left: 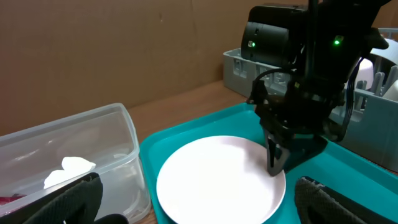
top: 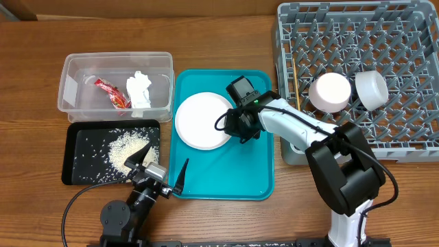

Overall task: Sort waste into correct bins and load items into the dishwasher
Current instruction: 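Reach the right gripper to the white plate rim and lift it, then carry the white plate to the dish rack and stand it upright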

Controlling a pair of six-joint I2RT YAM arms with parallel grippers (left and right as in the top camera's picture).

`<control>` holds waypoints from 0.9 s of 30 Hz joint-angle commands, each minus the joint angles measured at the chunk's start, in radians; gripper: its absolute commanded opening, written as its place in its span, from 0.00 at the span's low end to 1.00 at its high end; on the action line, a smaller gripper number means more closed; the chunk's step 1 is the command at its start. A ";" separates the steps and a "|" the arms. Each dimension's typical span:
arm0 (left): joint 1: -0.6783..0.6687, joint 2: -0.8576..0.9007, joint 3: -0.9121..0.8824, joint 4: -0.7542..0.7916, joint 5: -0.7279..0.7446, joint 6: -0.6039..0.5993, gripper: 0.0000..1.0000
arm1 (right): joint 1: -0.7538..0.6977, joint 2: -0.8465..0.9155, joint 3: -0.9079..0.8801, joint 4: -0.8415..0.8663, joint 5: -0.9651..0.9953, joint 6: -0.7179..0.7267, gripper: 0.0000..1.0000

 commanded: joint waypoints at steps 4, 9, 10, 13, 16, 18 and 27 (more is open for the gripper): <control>0.006 -0.010 -0.003 0.000 0.008 0.014 1.00 | -0.058 -0.058 -0.014 -0.056 0.007 -0.022 0.04; 0.006 -0.010 -0.003 0.000 0.008 0.014 1.00 | -0.113 -0.225 -0.013 -0.072 0.068 -0.122 0.04; 0.006 -0.010 -0.003 0.000 0.008 0.014 1.00 | -0.120 -0.266 -0.013 -0.075 0.097 -0.140 0.04; 0.006 -0.010 -0.003 0.000 0.008 0.014 1.00 | -0.135 -0.408 -0.013 -0.083 0.252 -0.211 0.04; 0.006 -0.010 -0.003 0.000 0.008 0.014 1.00 | -0.135 -0.537 -0.013 -0.085 0.552 -0.271 0.04; 0.006 -0.010 -0.003 0.000 0.008 0.014 1.00 | -0.135 -0.590 -0.013 -0.083 0.781 -0.271 0.04; 0.006 -0.010 -0.003 0.000 0.008 0.014 1.00 | -0.216 -0.551 -0.014 0.038 1.373 -0.371 0.04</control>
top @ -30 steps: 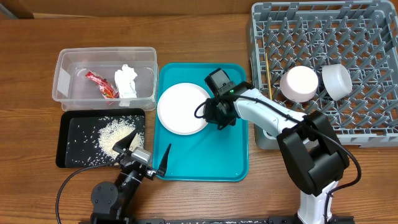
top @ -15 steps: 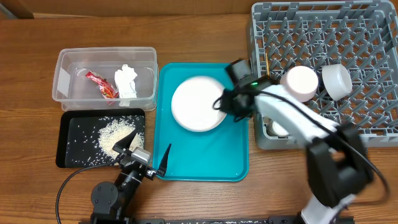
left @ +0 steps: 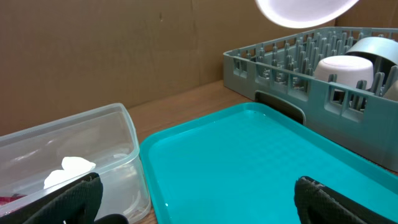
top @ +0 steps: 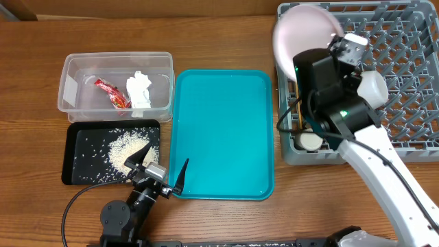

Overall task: Sort waste into correct bins and load items into the dishwasher
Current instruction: 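Carry the white plate to the dish rack and stand it upright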

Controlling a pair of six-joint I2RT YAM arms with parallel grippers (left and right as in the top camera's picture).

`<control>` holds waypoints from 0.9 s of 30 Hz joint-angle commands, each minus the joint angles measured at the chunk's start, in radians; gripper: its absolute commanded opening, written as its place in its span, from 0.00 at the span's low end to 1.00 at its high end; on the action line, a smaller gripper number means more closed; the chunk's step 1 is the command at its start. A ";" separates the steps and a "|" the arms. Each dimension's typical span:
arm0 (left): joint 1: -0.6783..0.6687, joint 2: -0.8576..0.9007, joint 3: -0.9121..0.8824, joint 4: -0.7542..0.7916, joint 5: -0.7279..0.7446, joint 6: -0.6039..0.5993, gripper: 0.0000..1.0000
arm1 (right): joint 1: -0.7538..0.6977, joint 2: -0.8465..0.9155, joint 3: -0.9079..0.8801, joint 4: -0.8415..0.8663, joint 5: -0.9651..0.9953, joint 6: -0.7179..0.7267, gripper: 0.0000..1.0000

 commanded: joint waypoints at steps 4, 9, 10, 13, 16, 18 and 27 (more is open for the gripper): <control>0.006 -0.010 -0.003 0.000 0.008 0.014 1.00 | -0.083 0.117 0.006 0.167 0.246 -0.228 0.04; 0.006 -0.010 -0.003 0.000 0.008 0.014 1.00 | -0.094 0.198 0.006 0.366 0.245 -0.439 0.04; 0.006 -0.010 -0.003 0.000 0.008 0.014 1.00 | -0.094 0.215 0.006 0.402 0.237 -0.470 0.04; 0.006 -0.010 -0.003 0.000 0.008 0.014 1.00 | -0.094 0.255 0.006 0.446 0.219 -0.502 0.04; 0.006 -0.010 -0.003 0.000 0.008 0.014 1.00 | -0.097 0.302 0.006 0.449 0.219 -0.502 0.04; 0.006 -0.010 -0.003 0.000 0.008 0.014 1.00 | -0.100 0.332 0.006 0.452 0.219 -0.502 0.04; 0.006 -0.010 -0.003 0.000 0.008 0.014 1.00 | -0.080 0.391 0.006 0.435 0.160 -0.500 0.13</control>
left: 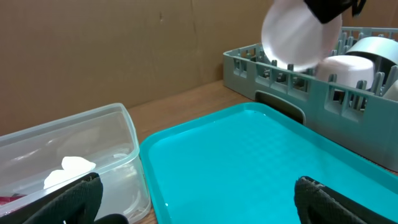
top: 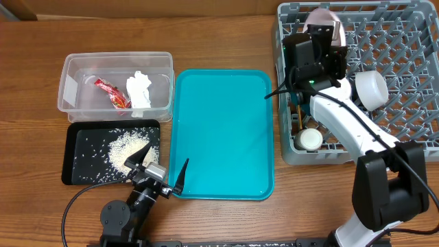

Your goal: Sort waste into correct bins and load items into the dishwasher

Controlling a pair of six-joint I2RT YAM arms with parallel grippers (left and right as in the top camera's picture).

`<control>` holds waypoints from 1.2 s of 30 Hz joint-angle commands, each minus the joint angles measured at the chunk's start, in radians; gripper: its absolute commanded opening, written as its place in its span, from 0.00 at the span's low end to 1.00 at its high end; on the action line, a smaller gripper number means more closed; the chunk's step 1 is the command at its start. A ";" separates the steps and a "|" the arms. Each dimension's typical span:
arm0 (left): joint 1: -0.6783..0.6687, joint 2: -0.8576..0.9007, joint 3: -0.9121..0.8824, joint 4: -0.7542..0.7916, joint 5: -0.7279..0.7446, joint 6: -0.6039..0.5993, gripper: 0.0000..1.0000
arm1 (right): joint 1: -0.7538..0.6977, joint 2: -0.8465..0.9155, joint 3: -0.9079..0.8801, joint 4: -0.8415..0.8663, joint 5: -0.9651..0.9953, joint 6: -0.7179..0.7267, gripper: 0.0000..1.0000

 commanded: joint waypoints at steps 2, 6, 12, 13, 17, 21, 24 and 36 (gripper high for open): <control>0.006 -0.010 -0.003 0.000 0.008 0.014 1.00 | 0.018 -0.001 0.006 0.004 -0.010 -0.006 0.32; 0.006 -0.010 -0.003 0.000 0.008 0.014 1.00 | 0.027 -0.002 0.006 -0.017 0.032 -0.006 0.45; 0.006 -0.010 -0.003 0.000 0.008 0.014 1.00 | 0.099 -0.056 0.007 -0.041 0.095 -0.006 0.56; 0.006 -0.010 -0.003 0.000 0.008 0.014 1.00 | 0.119 -0.076 0.007 -0.055 0.093 -0.005 0.56; 0.006 -0.010 -0.003 0.000 0.008 0.014 1.00 | 0.237 -0.207 0.007 -0.143 0.054 -0.002 0.57; 0.006 -0.010 -0.003 0.000 0.008 0.014 1.00 | 0.395 -0.385 0.009 -0.298 -0.127 0.010 0.68; 0.006 -0.010 -0.003 0.000 0.008 0.014 1.00 | 0.522 -0.532 0.009 -0.438 -0.406 0.095 0.82; 0.006 -0.010 -0.003 0.000 0.008 0.014 1.00 | 0.648 -0.837 0.009 -0.667 -0.874 0.265 1.00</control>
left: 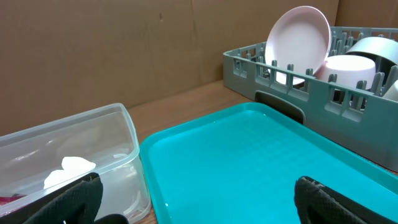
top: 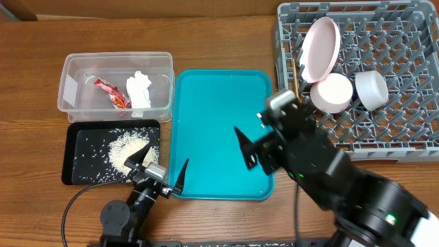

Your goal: Sort waste into correct bins and load items into the dishwasher

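A pale pink plate (top: 321,44) stands on edge in the left rear of the grey dish rack (top: 411,137), leaning against the prongs. It also shows in the left wrist view as plate (left: 298,43). Two white bowls (top: 331,92) (top: 371,89) lie in the rack beside it. My right gripper (top: 247,149) hangs open and empty over the right edge of the teal tray (top: 212,123), its arm high up near the camera. My left gripper (top: 163,167) rests open at the tray's front left corner; its black fingertips (left: 74,199) frame the bare tray (left: 249,162).
A clear bin (top: 68,103) at the left holds a red wrapper (top: 111,92) and crumpled tissue (top: 139,89). In front of it a black tray (top: 86,134) carries scattered rice. The rack's wall (left: 273,81) rises just past the teal tray.
The plate was in my right gripper at the rack's left rear; now it stands there on its own. The right gripper has let go and is over the tray's right edge.
My right gripper was on the plate as it lay on the teal tray. Then the plate was up in the air over the rack's near left corner, leaving the tray bare. Then it was held at the rack's rear left, and now stands there released. The left arm stayed still.
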Controlling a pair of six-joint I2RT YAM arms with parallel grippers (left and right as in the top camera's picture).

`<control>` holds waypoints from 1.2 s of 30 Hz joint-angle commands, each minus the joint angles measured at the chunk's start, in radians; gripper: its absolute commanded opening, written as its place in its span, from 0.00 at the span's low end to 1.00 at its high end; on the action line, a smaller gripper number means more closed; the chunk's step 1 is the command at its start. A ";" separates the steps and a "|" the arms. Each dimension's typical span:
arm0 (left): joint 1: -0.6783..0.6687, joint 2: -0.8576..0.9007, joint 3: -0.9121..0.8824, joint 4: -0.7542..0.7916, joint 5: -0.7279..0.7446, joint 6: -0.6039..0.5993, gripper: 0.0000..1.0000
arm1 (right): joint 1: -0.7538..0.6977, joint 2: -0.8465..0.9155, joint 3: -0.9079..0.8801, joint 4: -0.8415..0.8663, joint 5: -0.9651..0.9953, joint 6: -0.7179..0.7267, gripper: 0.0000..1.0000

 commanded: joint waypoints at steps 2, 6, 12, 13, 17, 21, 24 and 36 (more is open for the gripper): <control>0.006 -0.010 -0.003 0.000 0.008 0.014 1.00 | 0.004 -0.046 0.008 -0.057 -0.104 0.035 1.00; 0.006 -0.010 -0.003 0.000 0.008 0.014 1.00 | 0.001 -0.049 0.008 -0.037 -0.040 -0.003 1.00; 0.006 -0.010 -0.003 0.000 0.008 0.014 1.00 | 0.001 -0.062 0.008 -0.040 0.146 -0.004 1.00; 0.006 -0.010 -0.003 0.000 0.008 0.014 1.00 | -0.002 -0.066 0.008 -0.041 0.158 -0.008 1.00; 0.006 -0.010 -0.003 0.000 0.008 0.014 1.00 | -0.108 -0.116 -0.011 0.012 0.088 -0.068 1.00; 0.006 -0.010 -0.003 0.000 0.008 0.014 1.00 | -0.343 -0.190 -0.082 0.141 -0.223 -0.175 1.00; 0.006 -0.010 -0.003 0.000 0.008 0.014 1.00 | -0.527 -0.247 -0.167 0.203 -0.388 -0.179 1.00; 0.006 -0.010 -0.003 0.000 0.008 0.014 1.00 | -0.821 -0.618 -0.698 0.401 -0.552 -0.179 1.00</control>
